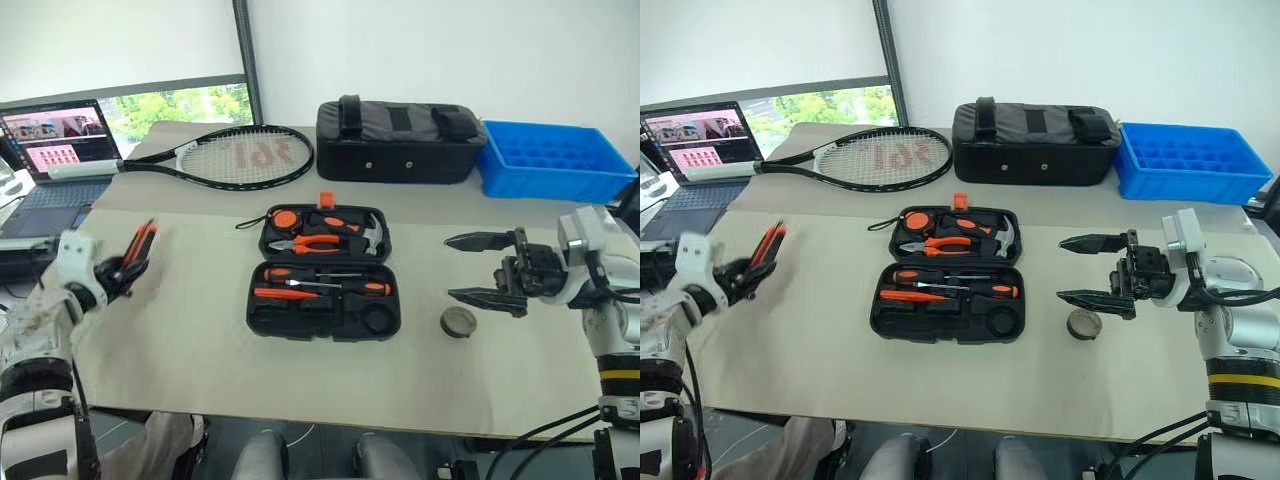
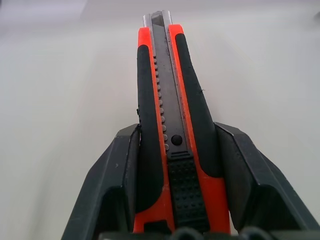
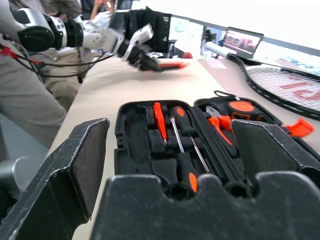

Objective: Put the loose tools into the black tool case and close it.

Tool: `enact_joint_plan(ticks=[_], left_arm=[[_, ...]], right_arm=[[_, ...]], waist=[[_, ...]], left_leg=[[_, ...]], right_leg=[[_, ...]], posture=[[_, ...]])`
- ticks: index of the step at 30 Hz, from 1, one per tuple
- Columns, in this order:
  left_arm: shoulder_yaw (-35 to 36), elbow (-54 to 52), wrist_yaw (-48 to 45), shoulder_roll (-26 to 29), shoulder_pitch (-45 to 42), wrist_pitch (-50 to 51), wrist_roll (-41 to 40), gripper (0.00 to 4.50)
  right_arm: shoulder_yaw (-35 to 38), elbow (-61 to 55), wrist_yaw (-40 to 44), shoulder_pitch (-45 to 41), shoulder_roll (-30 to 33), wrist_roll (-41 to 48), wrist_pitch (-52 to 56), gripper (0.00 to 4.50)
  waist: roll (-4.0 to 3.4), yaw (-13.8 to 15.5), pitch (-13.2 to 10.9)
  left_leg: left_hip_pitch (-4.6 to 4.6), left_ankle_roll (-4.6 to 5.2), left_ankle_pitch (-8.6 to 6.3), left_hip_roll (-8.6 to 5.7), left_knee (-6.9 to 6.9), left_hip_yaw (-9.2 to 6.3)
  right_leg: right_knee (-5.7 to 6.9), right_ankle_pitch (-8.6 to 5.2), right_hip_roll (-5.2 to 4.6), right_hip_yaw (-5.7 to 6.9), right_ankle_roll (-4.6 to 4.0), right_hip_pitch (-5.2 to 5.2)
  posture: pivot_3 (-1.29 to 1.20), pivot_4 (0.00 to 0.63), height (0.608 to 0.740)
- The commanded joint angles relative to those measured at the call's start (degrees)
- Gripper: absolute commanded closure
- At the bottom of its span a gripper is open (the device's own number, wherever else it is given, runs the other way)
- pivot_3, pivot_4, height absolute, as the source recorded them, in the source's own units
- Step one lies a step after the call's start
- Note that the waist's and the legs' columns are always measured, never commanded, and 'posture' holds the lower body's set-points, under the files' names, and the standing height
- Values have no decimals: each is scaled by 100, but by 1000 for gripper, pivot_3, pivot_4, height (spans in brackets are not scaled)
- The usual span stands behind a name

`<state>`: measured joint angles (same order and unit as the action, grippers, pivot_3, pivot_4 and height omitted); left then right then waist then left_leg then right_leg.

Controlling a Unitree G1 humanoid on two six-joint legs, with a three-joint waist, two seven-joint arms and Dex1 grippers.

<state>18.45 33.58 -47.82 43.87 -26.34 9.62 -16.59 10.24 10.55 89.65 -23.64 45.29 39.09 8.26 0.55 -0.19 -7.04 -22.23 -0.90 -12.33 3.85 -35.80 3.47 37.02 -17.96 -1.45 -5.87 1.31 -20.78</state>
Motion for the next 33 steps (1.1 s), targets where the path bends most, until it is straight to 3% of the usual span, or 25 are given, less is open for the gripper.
enact_joint_plan(ticks=[1,7,12,24,33], left_arm=[[-522,-1743,-1067,-147,-352,140,-657,2729],[-1873,-2596,-2433,-187,-648,112,-475,2729],[-2902,-2388,-3268,-410,-1136,-401,51,2729],[-3625,-2429,-3729,-318,-883,-647,773,2729],[-3782,-2250,-3311,-364,-523,-741,1244,2729]], right_arm=[[203,-333,47,133,45,178,163,0],[357,-666,-55,415,70,251,259,0],[565,-987,-163,777,126,251,297,0],[749,-1158,-234,961,170,218,368,0],[779,-1144,-238,932,183,202,397,0]], waist=[[-1,71,1],[-27,35,6],[-26,-35,4],[-26,-77,2],[-25,-56,1]], left_leg=[[-1,0,0,-2,-1,0],[0,1,-1,-3,1,1],[-1,2,0,3,-5,-9],[1,4,0,0,-7,-10],[17,6,-2,-2,-8,-10]], right_leg=[[-3,0,-2,2,0,4],[-18,-1,4,-1,1,9],[-15,-1,18,-3,0,9],[-22,-1,19,-15,1,18],[-25,-2,17,-19,1,40]], posture=[[0,150,708],[0,150,708],[0,150,708],[0,150,708],[0,150,708]])
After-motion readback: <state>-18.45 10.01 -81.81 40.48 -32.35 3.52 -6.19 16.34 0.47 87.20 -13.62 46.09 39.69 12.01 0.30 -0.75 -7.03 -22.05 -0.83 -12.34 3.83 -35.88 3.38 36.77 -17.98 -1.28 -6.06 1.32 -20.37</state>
